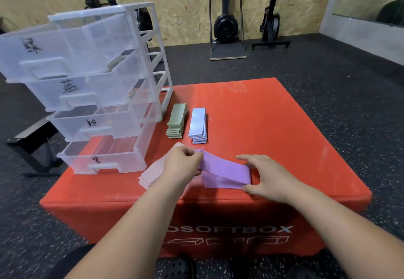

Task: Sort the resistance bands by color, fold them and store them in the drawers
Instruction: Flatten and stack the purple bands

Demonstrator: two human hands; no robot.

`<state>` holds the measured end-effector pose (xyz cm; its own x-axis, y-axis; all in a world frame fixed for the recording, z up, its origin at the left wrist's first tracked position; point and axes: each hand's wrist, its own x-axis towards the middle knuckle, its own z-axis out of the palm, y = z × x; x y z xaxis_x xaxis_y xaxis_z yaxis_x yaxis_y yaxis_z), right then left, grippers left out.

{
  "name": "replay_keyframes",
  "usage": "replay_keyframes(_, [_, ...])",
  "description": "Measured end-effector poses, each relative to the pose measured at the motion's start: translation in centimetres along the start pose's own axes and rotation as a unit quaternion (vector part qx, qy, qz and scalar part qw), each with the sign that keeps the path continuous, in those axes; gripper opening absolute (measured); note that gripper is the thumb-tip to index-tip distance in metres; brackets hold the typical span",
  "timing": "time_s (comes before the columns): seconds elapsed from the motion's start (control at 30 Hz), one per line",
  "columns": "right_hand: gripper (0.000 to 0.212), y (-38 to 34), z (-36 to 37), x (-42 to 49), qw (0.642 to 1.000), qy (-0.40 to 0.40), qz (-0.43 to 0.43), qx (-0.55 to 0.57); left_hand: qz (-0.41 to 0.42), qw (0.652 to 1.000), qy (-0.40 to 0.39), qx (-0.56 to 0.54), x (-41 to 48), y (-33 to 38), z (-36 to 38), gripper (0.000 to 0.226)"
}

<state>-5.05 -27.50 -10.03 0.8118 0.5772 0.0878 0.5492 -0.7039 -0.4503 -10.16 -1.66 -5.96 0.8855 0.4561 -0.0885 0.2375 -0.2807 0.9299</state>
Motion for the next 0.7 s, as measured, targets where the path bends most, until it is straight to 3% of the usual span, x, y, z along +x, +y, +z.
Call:
replay_keyframes(0.13, [0.082,0.2,0.1,0.1,1.000,-0.012,-0.011,-0.019,0.012,0.991,0.010,0.130,0.2,-2.1,-1.0,0.009])
replay_keyframes(0.3, [0.066,0.5,0.4,0.1,0.998,0.001,-0.037,-0.047,0.091,0.954,-0.010,0.285,-0.3,-3.8,-0.9,0.034])
replay_keyframes(0.47, [0.044,0.7,0.3,0.1,0.996,0.002,-0.062,-0.068,0.196,0.872,-0.021,0.448,-1.1,-3.7,-0.1,0.042])
replay_keyframes(0.53, [0.040,0.8,0.2,0.2,0.996,-0.004,-0.063,-0.064,0.258,0.845,-0.016,0.468,-0.8,-3.7,-0.1,0.041])
replay_keyframes(0.63, [0.039,0.8,0.0,0.2,0.996,-0.021,-0.058,-0.065,0.347,0.804,-0.080,0.475,-0.1,-3.8,0.1,0.028])
replay_keyframes(0.7, [0.043,0.7,-0.2,0.2,0.997,-0.023,-0.041,-0.056,0.335,0.804,-0.102,0.481,-0.2,-3.6,0.3,0.017])
